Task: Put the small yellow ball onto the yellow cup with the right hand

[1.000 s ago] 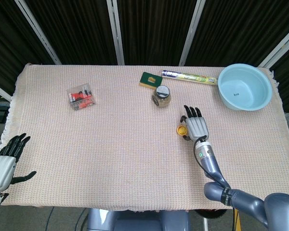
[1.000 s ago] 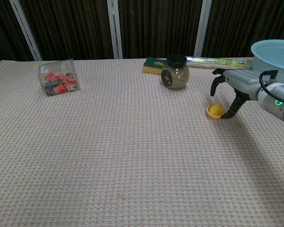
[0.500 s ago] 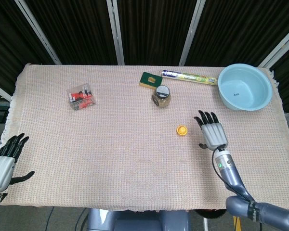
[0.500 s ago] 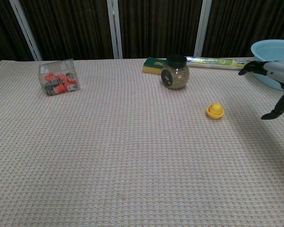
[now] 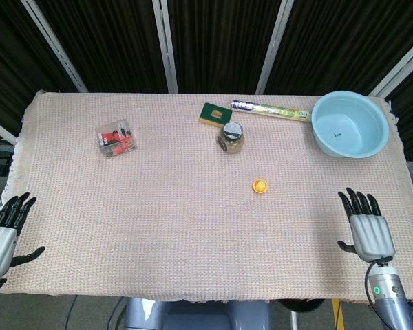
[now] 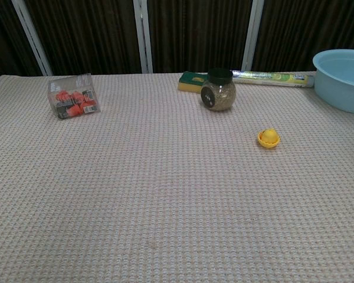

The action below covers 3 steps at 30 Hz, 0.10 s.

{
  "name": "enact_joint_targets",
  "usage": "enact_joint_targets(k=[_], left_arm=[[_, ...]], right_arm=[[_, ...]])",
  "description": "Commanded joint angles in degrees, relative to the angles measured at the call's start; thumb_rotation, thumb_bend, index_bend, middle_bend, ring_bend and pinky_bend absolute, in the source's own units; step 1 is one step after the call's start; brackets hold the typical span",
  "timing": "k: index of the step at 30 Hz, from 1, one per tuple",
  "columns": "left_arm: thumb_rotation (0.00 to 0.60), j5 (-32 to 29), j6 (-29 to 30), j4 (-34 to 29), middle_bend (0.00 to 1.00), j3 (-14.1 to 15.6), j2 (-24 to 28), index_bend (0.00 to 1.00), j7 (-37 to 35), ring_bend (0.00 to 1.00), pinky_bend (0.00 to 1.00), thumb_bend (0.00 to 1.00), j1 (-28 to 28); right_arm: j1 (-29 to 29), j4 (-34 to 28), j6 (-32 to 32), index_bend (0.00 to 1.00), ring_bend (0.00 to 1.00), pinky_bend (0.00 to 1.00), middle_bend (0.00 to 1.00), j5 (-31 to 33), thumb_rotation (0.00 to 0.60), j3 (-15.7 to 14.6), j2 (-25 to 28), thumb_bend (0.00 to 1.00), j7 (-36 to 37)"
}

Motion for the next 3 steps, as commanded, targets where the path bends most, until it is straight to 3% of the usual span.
enact_joint_targets(k=[1, 3], left_arm=[[0.6, 0.08, 0.07, -0.11, 0.0, 0.01, -0.01, 0.0, 0.2, 0.0, 0.22, 0.0, 0.04], [0.6, 0.17, 0.2, -0.21, 0.0, 0.06, 0.06, 0.0, 0.25, 0.0, 0.22, 0.0, 0.15]], right_arm=[[-1.55, 1.5, 1.13, 0.05, 0.0, 0.0, 0.0, -1.55, 0.6, -0.38, 0.29, 0.0, 2.96], [-1.73, 2.25, 1.0, 0.05, 0.0, 0.0, 0.0, -2.02, 0.6, 0.06, 0.08, 0.0, 4.66]])
